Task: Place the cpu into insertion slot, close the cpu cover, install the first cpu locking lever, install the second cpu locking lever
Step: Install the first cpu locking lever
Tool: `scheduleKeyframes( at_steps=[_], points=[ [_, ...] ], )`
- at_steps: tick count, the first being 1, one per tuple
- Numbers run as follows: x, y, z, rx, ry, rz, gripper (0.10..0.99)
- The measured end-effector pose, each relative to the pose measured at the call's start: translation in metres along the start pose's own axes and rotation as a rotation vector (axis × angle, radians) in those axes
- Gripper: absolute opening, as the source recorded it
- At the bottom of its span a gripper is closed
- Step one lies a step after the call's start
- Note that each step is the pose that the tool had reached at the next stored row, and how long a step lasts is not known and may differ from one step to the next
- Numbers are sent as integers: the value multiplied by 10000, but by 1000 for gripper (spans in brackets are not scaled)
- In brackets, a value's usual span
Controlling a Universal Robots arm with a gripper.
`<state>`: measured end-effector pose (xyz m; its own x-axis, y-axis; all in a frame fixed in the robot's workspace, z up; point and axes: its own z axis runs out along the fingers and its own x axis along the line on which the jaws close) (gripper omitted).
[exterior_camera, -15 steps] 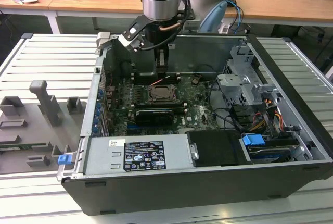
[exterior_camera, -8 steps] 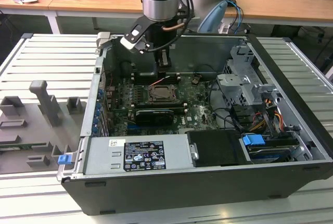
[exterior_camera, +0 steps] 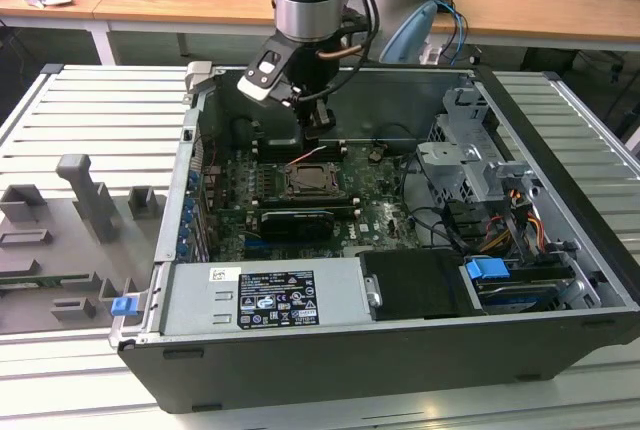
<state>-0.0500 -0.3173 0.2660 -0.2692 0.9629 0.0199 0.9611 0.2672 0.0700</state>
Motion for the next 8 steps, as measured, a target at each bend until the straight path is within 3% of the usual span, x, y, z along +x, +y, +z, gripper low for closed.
scheduleKeyframes(
  at_steps=[8],
  points=[
    [0,0,0,17,61,-864,106]
  ],
)
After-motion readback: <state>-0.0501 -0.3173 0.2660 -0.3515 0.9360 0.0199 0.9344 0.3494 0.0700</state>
